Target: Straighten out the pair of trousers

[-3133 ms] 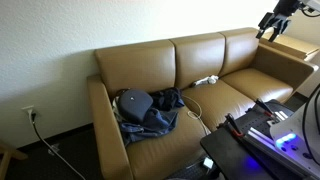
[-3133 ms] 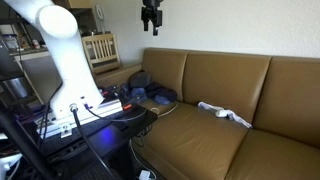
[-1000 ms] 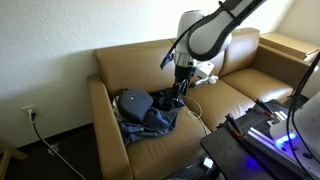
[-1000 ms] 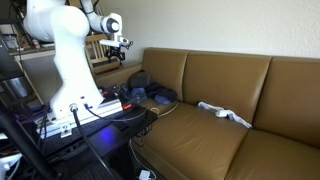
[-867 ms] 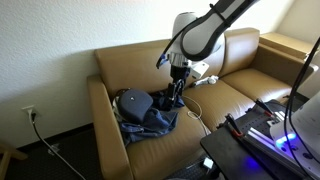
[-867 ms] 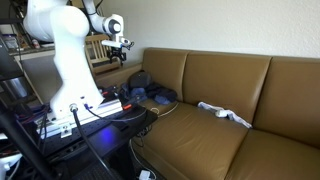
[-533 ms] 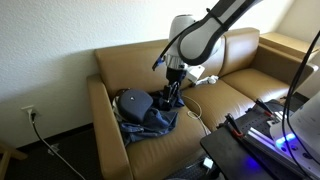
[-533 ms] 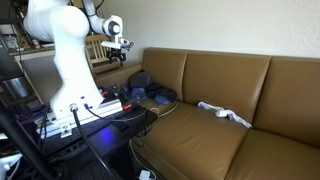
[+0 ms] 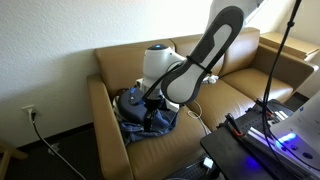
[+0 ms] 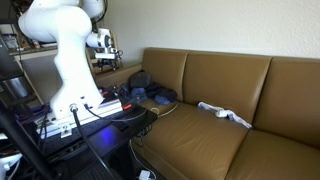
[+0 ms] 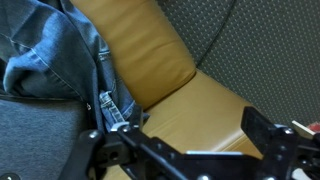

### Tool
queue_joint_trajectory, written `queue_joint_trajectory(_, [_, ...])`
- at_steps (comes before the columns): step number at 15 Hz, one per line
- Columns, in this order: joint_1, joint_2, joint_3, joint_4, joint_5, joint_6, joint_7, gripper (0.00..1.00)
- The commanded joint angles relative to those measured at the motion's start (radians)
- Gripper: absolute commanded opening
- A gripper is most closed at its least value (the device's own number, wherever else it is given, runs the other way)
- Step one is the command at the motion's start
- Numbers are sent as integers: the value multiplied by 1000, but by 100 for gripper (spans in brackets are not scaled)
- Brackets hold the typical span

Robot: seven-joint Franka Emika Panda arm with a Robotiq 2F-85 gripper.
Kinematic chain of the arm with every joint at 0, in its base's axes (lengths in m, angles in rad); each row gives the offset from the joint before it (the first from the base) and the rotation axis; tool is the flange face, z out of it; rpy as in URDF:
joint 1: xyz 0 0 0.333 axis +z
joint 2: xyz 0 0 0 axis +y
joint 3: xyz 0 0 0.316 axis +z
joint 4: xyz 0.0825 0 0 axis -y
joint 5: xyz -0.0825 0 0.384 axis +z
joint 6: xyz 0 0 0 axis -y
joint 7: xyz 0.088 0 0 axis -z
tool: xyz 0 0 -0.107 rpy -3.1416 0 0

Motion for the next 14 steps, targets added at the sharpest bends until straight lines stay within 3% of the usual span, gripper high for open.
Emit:
queue_joint_trajectory(1, [-9,21,6,16,-15,5,7,100])
queue_joint_trajectory(4, [-6,48,-11,39,-21,18,13,100])
queue_joint_trajectory(7, [22,132,-46,63,-29,264,40,100])
queue_joint_trajectory(10, [107,203,-150,95,-47,424,65,100])
queue_joint_trajectory(12, [182,258,-240,131,-34,446,72,100])
queue_joint_trajectory(14, [204,319,-265,173,-15,450,79,100])
